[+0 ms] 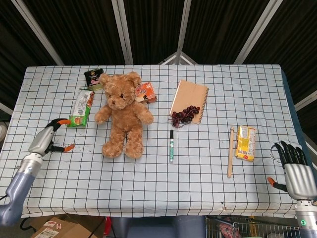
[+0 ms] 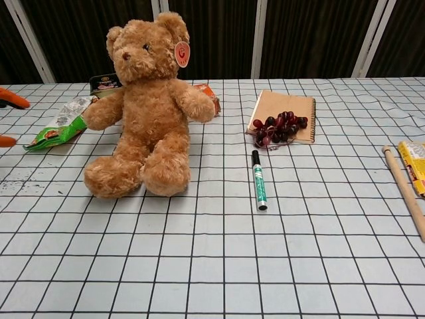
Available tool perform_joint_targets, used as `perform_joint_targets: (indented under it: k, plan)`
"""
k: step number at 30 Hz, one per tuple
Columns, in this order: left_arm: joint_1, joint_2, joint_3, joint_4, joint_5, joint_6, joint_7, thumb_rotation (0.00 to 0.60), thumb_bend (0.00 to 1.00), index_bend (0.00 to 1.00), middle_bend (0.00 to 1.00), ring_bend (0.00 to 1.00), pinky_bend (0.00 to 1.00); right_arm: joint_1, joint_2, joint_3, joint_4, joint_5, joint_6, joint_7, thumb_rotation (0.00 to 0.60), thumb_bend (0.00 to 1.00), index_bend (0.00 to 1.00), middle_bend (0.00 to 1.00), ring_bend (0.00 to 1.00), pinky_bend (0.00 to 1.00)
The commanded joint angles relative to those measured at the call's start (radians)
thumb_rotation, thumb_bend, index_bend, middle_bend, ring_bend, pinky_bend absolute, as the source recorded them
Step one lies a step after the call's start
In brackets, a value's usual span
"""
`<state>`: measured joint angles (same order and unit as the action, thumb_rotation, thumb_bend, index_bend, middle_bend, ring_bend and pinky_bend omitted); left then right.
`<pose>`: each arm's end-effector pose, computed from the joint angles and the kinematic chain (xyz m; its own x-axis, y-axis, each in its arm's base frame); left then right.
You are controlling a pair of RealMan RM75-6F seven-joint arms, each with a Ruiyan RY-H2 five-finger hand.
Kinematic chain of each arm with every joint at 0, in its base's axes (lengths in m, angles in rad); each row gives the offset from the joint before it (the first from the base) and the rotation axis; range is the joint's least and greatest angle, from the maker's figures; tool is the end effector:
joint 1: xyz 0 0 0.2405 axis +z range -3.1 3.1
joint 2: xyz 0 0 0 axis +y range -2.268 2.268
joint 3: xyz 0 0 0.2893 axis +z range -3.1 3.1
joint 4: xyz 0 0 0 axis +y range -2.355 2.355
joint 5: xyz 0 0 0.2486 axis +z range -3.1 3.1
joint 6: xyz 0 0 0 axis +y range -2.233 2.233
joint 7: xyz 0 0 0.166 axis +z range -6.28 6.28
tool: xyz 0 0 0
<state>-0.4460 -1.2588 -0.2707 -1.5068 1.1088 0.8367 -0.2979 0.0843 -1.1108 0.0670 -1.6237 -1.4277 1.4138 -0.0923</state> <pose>-0.3151 0.3739 0.0552 -0.1015 0.3007 0.9483 0.9905 0.1196 0.0681 -0.3678 -0.2121 0.1364 0.4637 -0.0620 0.8838 -0.8825 0.0559 0.4669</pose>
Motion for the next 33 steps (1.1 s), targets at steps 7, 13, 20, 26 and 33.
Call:
perform_joint_targets:
  k: [7,13,20,26,33]
  plan:
    - [-0.134,-0.197,-0.095,0.190,-0.072,-0.148,-0.222,0.600,0.29,0.26,0.19,0.00,0.00,-0.001,0.001,0.007,0.013,0.019,-0.006,0.021,0.600,0.17,0.02,0.00,0.00,0.00]
    - [-0.157,-0.271,-0.108,0.281,-0.041,-0.152,-0.305,0.600,0.29,0.29,0.23,0.00,0.00,0.001,0.000,0.007,0.021,0.024,-0.011,0.024,0.600,0.17,0.02,0.00,0.00,0.00]
    - [-0.185,-0.332,-0.125,0.363,-0.023,-0.161,-0.378,0.600,0.29,0.31,0.28,0.00,0.00,0.004,-0.003,0.009,0.028,0.030,-0.019,0.025,0.600,0.17,0.02,0.00,0.00,0.00]
    - [-0.211,-0.371,-0.131,0.412,-0.007,-0.179,-0.427,0.600,0.29,0.31,0.29,0.00,0.00,0.006,-0.005,0.012,0.028,0.036,-0.021,0.026,0.600,0.17,0.02,0.00,0.00,0.00]
    - [-0.222,-0.397,-0.138,0.441,-0.005,-0.177,-0.462,0.600,0.29,0.31,0.30,0.00,0.00,0.005,-0.001,0.011,0.029,0.038,-0.022,0.031,0.600,0.17,0.02,0.00,0.00,0.00]
